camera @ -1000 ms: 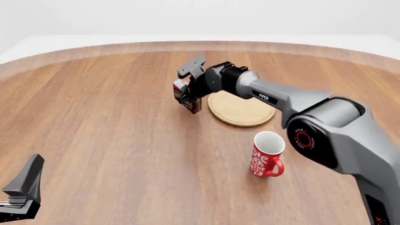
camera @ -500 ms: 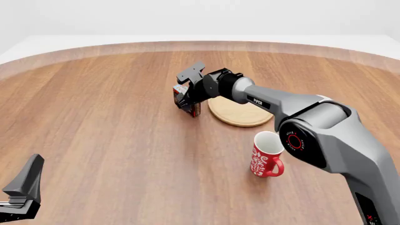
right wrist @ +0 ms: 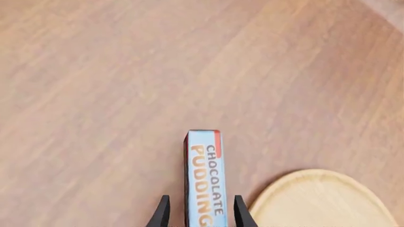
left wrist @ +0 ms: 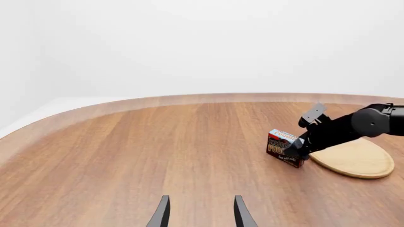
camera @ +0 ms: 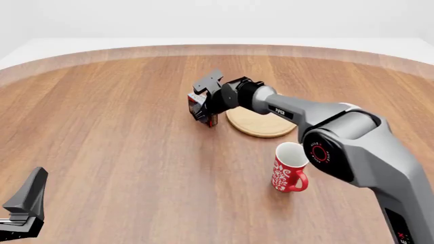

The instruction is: Put the chocolate pudding to the left of the plate.

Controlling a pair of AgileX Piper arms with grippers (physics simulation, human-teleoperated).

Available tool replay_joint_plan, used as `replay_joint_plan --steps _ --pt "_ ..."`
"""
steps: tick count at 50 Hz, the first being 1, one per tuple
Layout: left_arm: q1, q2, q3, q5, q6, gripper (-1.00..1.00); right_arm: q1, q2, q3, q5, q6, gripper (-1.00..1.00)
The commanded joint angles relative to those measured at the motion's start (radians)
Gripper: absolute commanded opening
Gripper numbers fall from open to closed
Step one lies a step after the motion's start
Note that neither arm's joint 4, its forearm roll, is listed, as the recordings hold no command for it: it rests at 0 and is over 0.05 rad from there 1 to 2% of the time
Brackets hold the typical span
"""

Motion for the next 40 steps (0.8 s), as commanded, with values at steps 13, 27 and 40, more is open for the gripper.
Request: replay_joint_plan --steps 13,27,40 --pt "0.000 0.000 0.000 0.000 0.000 1.00 0.005 -0.145 0.198 -0.079 0.004 1.00" --pt "0.000 0.000 0.000 0.000 0.000 1.00 0.004 -0.264 0.349 -0.144 0.016 1.00" --pt "0.000 0.000 0.000 0.000 0.000 1.00 0.014 -0.353 0.457 -0.196 0.031 1.00"
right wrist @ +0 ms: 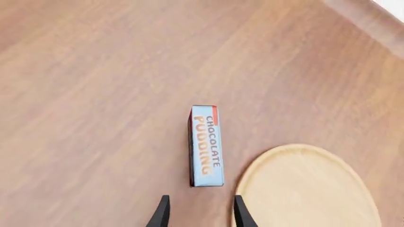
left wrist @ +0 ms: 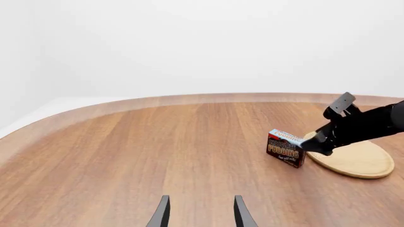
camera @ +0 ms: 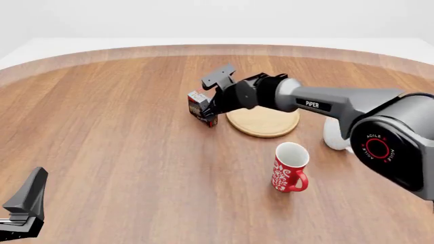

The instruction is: Put the chocolate pudding to the left of the plate.

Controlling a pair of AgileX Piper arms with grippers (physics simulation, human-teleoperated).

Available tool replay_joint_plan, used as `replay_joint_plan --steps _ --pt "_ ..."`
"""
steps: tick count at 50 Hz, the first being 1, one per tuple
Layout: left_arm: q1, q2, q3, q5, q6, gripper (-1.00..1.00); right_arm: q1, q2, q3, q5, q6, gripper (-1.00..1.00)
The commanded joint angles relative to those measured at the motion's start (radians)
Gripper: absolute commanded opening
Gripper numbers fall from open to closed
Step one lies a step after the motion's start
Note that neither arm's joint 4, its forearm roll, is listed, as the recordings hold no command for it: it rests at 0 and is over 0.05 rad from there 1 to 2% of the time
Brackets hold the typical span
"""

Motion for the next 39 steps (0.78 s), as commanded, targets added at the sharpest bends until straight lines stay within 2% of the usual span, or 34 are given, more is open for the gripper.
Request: replay_joint_plan --steps 1,8,23,39 --pt "0.000 0.000 0.000 0.000 0.000 1.00 0.012 -0.083 0.099 -0.048 0.013 1.00" --pt "0.000 0.000 0.000 0.000 0.000 1.00 0.043 -0.127 0.152 -0.084 0.032 1.00" --pt "0.000 0.000 0.000 0.000 0.000 1.00 0.084 -0.163 0.177 -0.100 0.057 1.00" --pt "0.000 0.000 0.000 0.000 0.000 1.00 0.096 -0.216 0.209 -0.100 0.053 1.00"
